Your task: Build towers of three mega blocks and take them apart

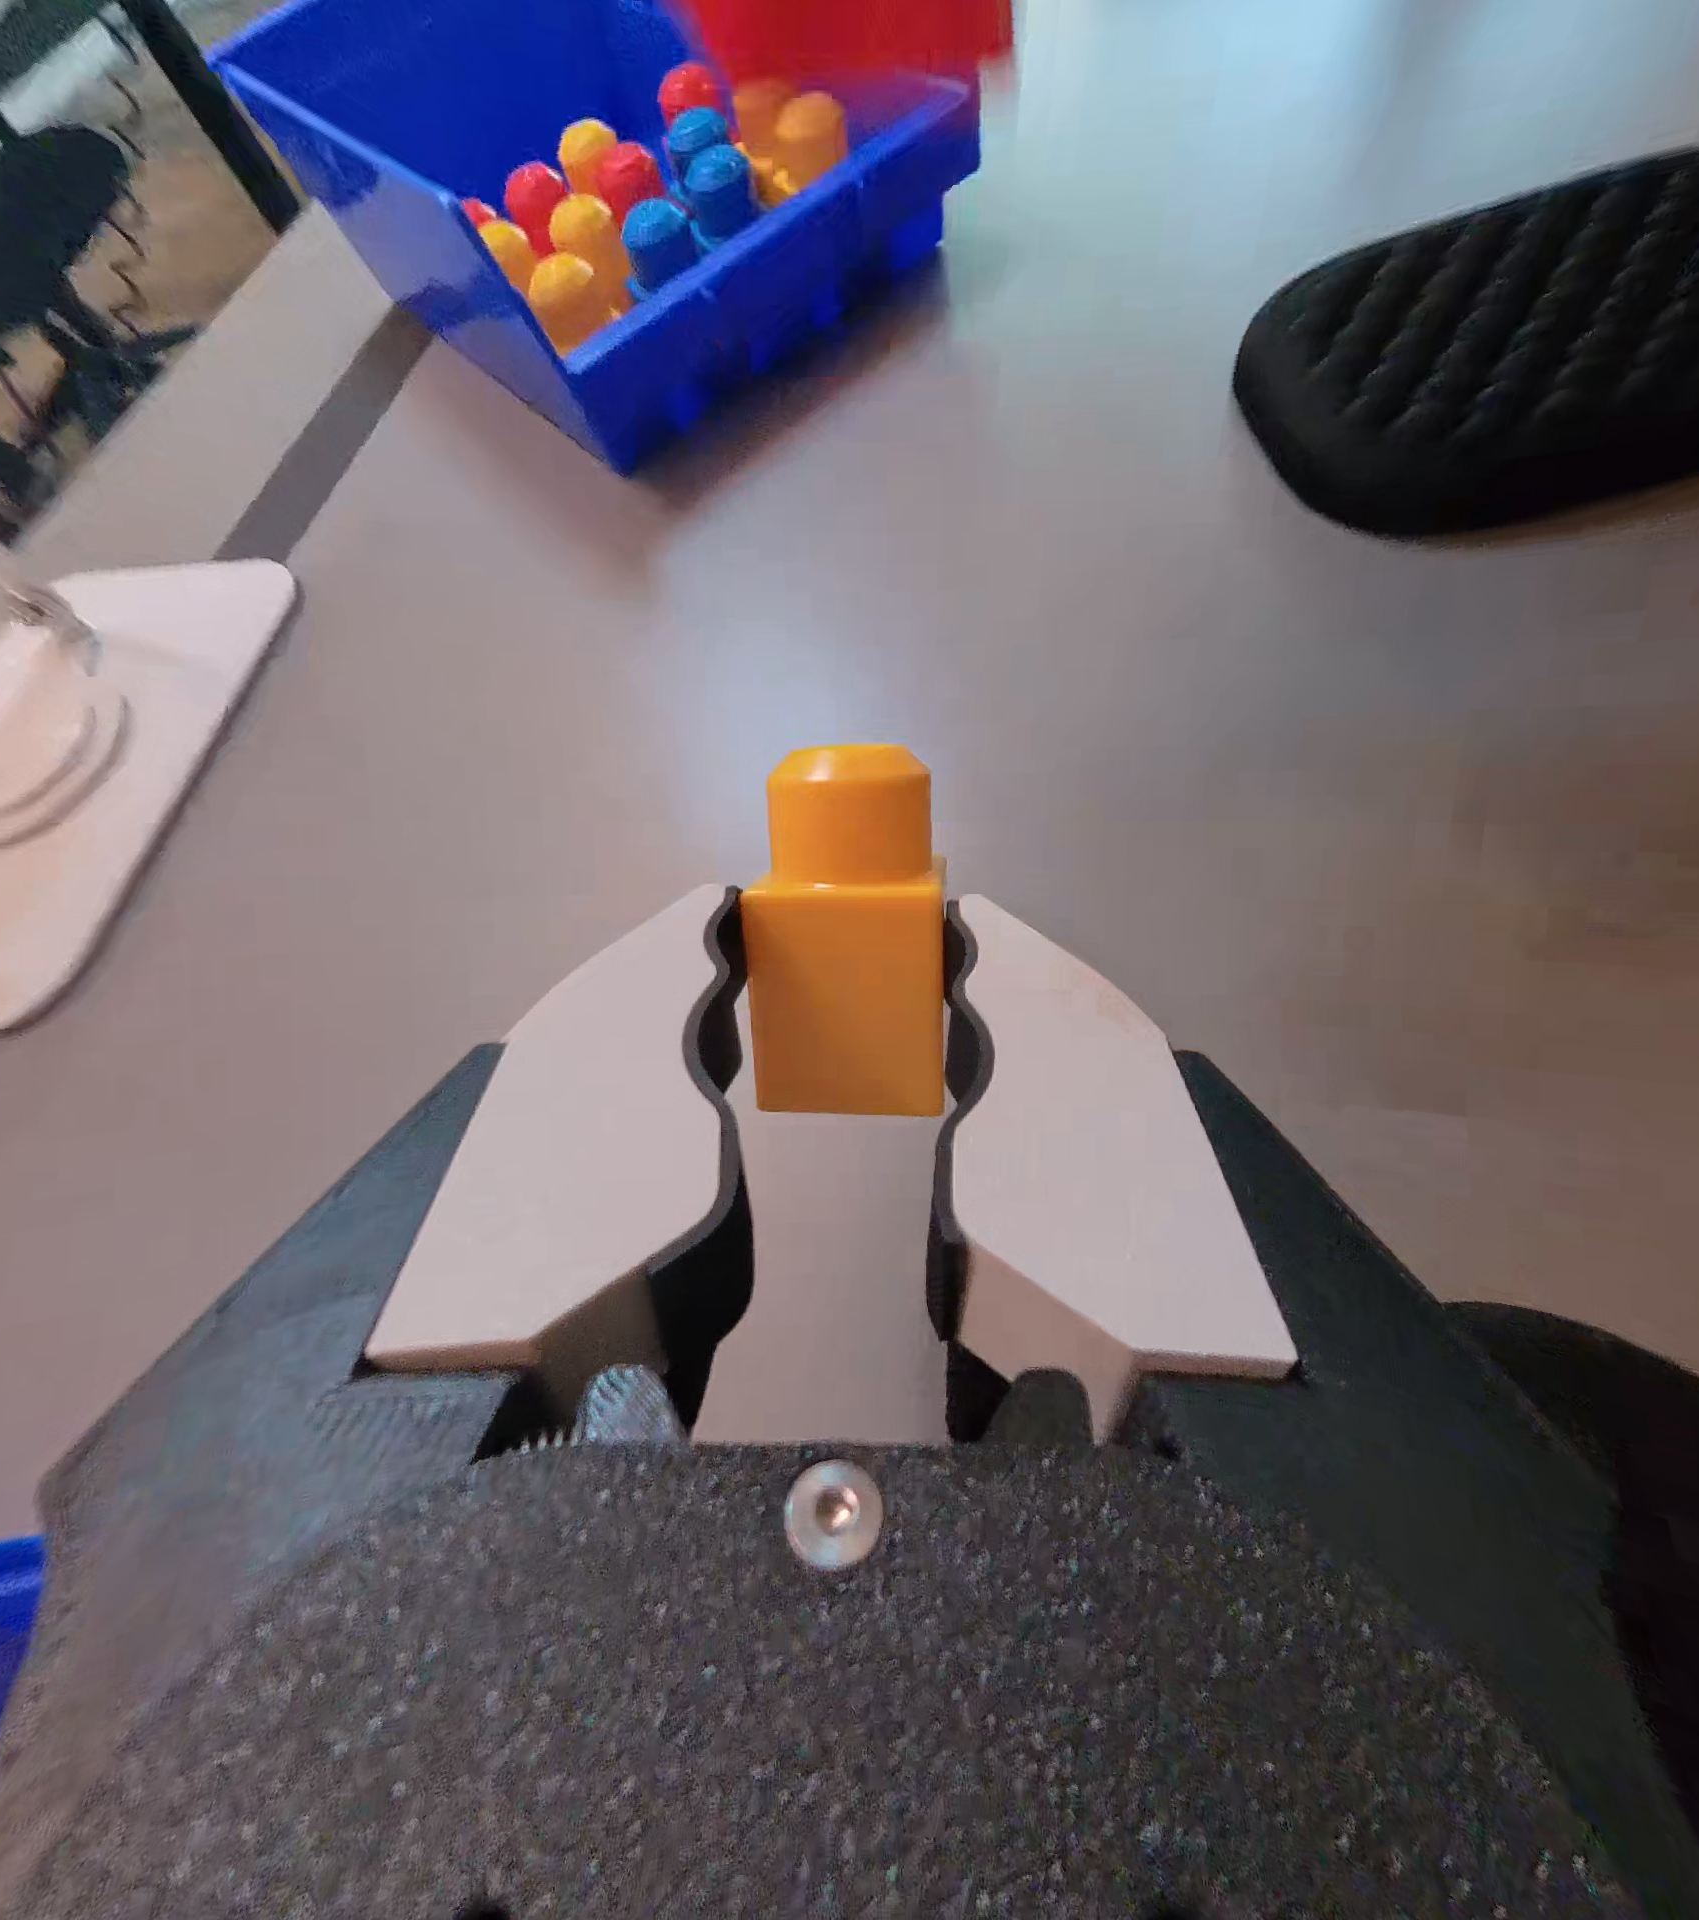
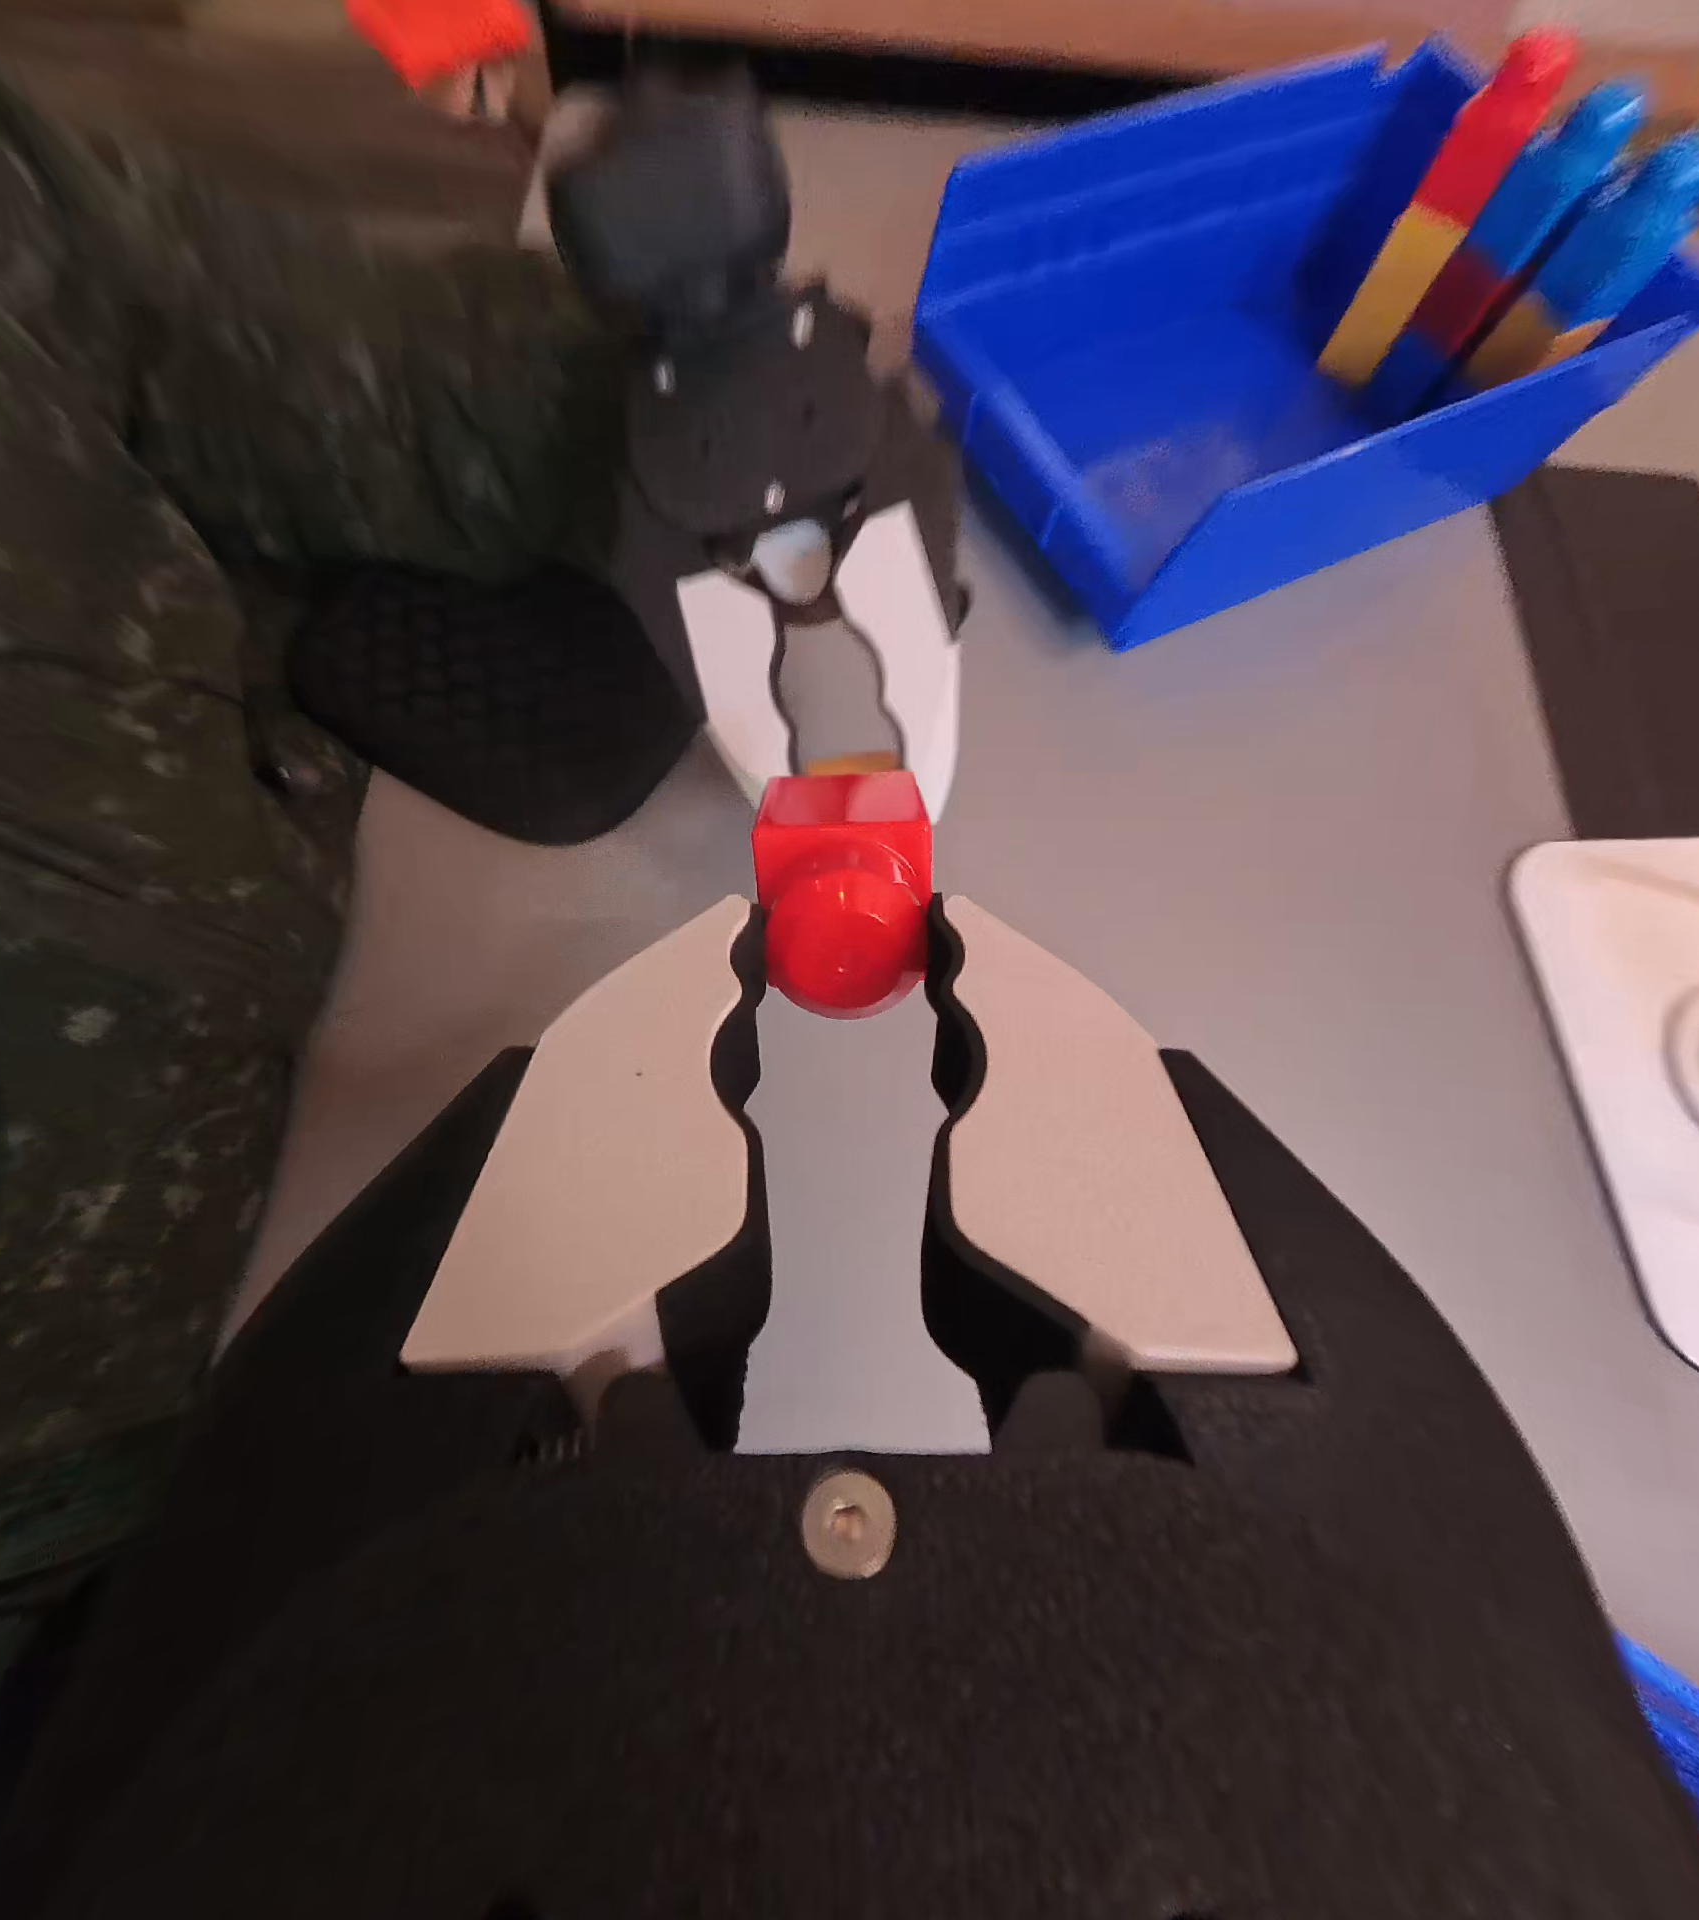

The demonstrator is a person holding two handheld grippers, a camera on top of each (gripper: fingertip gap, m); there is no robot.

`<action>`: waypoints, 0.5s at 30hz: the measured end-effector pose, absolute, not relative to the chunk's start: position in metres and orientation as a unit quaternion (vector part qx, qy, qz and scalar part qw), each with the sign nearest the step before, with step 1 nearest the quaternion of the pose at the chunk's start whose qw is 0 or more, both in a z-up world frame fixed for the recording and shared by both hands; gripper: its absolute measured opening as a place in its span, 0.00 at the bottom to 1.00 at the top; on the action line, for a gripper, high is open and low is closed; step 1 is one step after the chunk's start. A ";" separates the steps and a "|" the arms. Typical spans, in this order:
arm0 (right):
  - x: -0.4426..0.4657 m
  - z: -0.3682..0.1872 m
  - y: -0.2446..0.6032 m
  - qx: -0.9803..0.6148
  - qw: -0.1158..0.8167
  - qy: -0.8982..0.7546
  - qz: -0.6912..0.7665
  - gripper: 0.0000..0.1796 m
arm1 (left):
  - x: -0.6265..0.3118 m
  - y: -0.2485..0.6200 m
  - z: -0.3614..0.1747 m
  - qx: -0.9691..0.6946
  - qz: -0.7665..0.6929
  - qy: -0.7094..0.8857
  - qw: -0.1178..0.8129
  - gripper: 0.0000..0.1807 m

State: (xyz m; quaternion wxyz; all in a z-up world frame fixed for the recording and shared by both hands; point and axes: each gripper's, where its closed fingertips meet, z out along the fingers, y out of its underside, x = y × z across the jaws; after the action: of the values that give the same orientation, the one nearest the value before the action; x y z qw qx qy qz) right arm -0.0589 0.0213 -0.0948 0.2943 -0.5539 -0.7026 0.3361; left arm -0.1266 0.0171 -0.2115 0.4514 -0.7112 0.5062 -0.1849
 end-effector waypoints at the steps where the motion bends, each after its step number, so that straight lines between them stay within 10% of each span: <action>1: -0.048 -0.078 0.034 -0.561 0.310 -0.691 0.334 0.16 | -0.127 0.017 -0.212 -0.718 -0.205 0.495 0.445 0.20; 7: 0.067 -0.041 0.167 -0.691 0.348 -0.626 0.095 0.17 | -0.127 0.023 -0.204 -0.718 -0.208 0.472 0.467 0.20; 15: 0.222 -0.145 0.273 -0.849 0.157 -0.497 -0.087 0.17 | -0.126 0.027 -0.206 -0.718 -0.204 0.469 0.472 0.20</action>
State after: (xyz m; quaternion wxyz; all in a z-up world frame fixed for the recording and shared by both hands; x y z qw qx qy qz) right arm 0.2216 0.2729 -0.1452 0.1568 -0.8489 -0.4973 -0.0869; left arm -0.1265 0.0267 -0.2060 0.4721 -0.7182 0.4687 -0.2041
